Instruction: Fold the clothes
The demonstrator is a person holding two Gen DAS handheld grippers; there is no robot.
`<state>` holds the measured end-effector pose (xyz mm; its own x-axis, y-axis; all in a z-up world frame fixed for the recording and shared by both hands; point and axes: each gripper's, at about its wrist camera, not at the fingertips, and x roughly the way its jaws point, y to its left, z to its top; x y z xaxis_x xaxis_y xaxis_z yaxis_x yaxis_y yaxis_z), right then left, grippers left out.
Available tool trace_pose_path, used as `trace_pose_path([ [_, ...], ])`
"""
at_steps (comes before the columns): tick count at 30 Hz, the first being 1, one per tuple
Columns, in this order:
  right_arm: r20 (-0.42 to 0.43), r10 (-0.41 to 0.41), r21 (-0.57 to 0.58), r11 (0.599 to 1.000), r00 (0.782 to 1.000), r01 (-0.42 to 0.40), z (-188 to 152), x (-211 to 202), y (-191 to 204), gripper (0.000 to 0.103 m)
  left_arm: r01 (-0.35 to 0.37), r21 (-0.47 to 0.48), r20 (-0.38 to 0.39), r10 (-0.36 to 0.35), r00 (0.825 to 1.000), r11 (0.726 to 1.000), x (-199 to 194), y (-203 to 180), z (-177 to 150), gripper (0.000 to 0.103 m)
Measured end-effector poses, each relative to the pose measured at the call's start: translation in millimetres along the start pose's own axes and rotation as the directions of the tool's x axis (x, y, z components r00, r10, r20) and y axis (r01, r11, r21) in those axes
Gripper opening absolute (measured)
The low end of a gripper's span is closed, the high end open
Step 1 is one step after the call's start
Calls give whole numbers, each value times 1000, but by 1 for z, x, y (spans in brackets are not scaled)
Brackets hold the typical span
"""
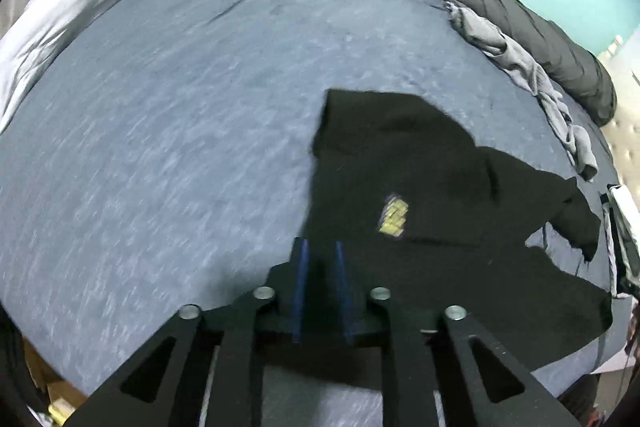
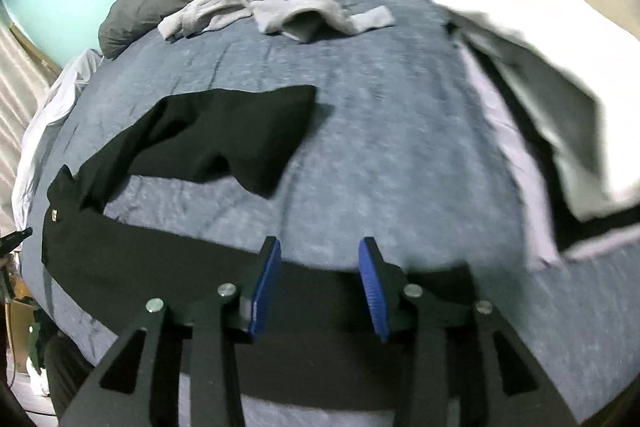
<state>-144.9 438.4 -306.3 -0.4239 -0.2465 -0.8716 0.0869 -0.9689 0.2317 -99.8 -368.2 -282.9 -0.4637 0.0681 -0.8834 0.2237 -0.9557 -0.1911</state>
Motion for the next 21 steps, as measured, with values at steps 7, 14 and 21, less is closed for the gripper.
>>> trace_pose_path([
  [7,-37,0,-7,1000,999,0,46,41,20,50,14,42,-2,-14,1000,999,32,-27,36,39],
  [14,-51,-2,78,997,999,6,81,74,8,52,16,33,8,-17,1000,999,54,-32,67,56],
  [21,-62,-27,121,992,998,35,106,109,-5,59,8,25,19,-8,1000,1000,68,-34,94,63],
])
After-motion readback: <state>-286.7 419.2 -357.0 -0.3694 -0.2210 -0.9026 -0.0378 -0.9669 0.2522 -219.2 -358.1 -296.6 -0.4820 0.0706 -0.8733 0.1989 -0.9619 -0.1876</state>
